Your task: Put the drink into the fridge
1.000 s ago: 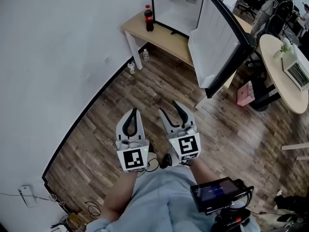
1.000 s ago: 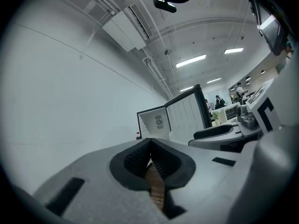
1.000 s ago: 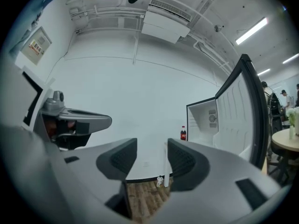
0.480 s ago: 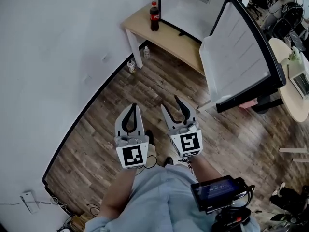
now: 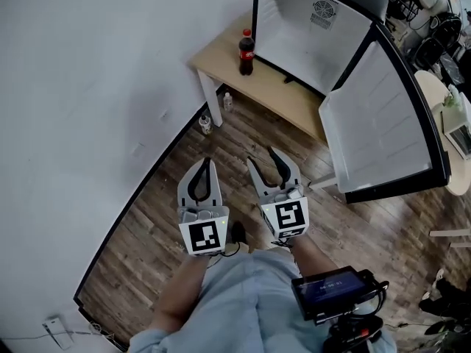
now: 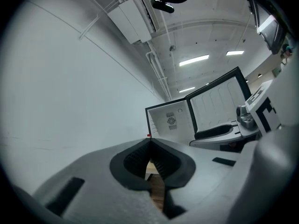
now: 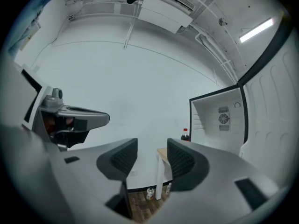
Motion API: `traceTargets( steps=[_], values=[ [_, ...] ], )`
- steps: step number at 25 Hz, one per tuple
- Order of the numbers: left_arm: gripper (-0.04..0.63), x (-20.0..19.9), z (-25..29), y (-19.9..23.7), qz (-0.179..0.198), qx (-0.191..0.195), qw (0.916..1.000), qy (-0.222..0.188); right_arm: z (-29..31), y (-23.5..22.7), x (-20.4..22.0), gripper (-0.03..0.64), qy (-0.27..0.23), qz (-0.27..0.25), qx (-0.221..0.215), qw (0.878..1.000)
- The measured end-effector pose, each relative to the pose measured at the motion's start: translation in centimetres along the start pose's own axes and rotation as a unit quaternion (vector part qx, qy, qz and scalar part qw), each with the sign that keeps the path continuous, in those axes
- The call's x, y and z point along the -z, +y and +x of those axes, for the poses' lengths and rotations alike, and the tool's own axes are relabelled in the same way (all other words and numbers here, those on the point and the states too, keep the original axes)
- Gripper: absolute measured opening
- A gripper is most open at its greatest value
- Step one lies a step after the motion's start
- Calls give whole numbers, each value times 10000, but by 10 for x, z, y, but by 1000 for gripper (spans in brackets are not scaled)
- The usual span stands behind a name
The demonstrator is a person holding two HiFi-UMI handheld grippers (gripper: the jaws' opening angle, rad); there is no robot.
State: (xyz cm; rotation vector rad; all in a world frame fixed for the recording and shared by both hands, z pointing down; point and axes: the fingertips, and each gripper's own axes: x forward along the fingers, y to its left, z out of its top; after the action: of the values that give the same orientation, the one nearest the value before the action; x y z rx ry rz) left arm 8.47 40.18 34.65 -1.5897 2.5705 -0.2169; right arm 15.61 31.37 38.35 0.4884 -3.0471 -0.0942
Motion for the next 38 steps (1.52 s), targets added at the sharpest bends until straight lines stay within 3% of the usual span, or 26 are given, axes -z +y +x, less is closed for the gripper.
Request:
traceTargets(
  steps=[9,21,28,38],
  values=[
    [8,3,48,42,-17,159,9998,-109,63,-7,-14,201,-116,-82,221,9997],
    [8,29,116,46,-47,402,9992,-9,116,-52,6,198,36,-76,480,9988],
    [8,51,200,52,-42,479,9986,217,183,-106,24,199,148,45,484,9987],
    [8,51,344,79,-107,289,9992,240,301,-169,40,244,444,102,23,9990]
  ],
)
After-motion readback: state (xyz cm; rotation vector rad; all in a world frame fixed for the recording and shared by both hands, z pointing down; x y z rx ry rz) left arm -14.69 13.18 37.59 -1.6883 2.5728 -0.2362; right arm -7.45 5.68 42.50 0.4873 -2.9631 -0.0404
